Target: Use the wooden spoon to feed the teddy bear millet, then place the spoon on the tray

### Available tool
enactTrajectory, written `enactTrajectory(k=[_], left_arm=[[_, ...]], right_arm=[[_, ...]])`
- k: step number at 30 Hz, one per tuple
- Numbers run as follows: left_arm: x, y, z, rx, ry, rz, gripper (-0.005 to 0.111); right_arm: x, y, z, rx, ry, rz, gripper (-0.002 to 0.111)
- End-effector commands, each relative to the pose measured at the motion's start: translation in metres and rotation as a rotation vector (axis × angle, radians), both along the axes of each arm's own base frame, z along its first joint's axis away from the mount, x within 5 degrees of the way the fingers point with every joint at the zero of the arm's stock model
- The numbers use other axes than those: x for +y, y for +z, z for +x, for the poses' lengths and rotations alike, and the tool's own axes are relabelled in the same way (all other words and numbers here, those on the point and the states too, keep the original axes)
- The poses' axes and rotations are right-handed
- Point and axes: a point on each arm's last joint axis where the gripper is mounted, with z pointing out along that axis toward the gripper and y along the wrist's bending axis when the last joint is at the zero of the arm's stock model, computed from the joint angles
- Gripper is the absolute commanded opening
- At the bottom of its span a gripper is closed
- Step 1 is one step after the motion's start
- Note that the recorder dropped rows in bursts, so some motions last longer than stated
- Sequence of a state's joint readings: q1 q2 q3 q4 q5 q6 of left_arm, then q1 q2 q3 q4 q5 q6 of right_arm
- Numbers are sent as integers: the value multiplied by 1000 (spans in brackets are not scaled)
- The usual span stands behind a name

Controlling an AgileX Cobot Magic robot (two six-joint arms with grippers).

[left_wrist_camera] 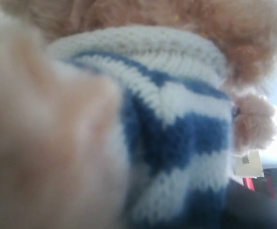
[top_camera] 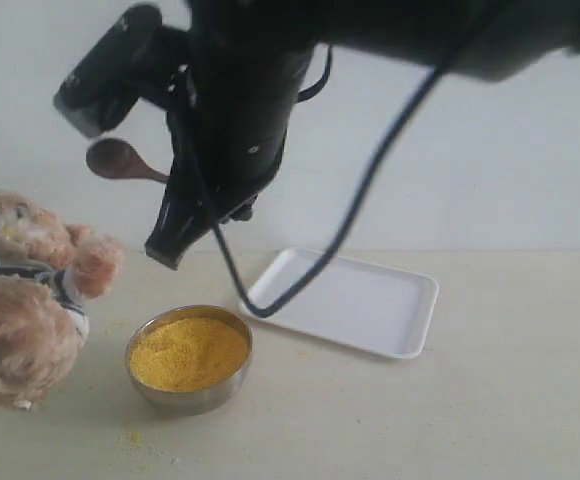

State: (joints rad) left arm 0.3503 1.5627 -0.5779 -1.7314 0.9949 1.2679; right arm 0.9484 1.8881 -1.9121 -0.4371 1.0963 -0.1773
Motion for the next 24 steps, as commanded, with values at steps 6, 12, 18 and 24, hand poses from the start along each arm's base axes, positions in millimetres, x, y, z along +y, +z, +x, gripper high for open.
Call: enactTrajectory(k=[6,12,18,24], left_arm=[[10,3,25,-66,-5,53,4],[16,-15,45,-32,-23,21,4],[32,-37,59,-21,-4,97,4],[39,-50,62,0,-3,54,4]], right_arm=[[23,-60,27,64,-28,-232,0],[31,-84,30,104,-28,-263,0],[28,-95,40,119,-84,-263,0],[34,-111,38,146,-120,-255,0]])
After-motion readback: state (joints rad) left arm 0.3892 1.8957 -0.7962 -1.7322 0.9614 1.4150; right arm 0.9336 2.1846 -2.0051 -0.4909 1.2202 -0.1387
